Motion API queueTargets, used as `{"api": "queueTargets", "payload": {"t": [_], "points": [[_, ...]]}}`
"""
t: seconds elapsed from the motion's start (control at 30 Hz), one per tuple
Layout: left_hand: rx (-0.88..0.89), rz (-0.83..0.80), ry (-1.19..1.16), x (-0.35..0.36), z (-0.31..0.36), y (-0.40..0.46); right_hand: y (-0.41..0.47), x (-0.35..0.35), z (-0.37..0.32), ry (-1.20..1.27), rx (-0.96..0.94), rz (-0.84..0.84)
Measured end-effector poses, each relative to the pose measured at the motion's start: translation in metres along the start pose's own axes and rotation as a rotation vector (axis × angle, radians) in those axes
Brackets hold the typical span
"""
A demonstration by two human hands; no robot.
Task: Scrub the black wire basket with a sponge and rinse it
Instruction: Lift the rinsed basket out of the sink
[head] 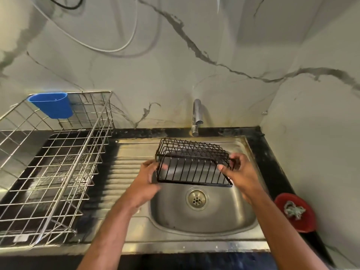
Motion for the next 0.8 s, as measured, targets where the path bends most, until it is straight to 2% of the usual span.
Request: {"api": "queueTargets", "payload": {"t": [0.1, 0.17, 0.3, 0.47, 0.63, 0.8], "points": [[-0.109, -0.066, -0.113, -0.008, -0.005, -0.008, -0.008, 0.009, -0.006, -0.1, -0.082, 0.006], [-0.122, -0.033, -0.254, -0.011, -0.011, -0.011, -0.015, 0.014, -0.012, -0.1, -0.116, 0.003], [-0.123, 0.149, -0.284, -0.017, -0.012, -0.014, -0.034, 0.03, -0.017, -0.108, -0.175, 0.034], [-0.102, 0.361, -0.605, -0.044, -0.01, -0.015, -0.06, 0.059, -0.022, -0.104, -0.298, 0.08], [-0.113, 0.364, -0.562, -0.06, -0.015, -0.016, -0.077, 0.089, -0.014, -0.102, -0.225, 0.174], [-0.036, 0.314, -0.56, -0.064, 0.011, -0.025, -0.098, 0.082, -0.037, -0.11, -0.292, 0.282]]}}
Point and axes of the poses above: each hand's wrist, its own y-axis towards the middle knuckle, its own x-axis out of the palm, z = x × y, the point moved 3 cm from there along y, towards the middle knuckle, and after that the axes turned 8 degrees about x, right-handed, at the moved point
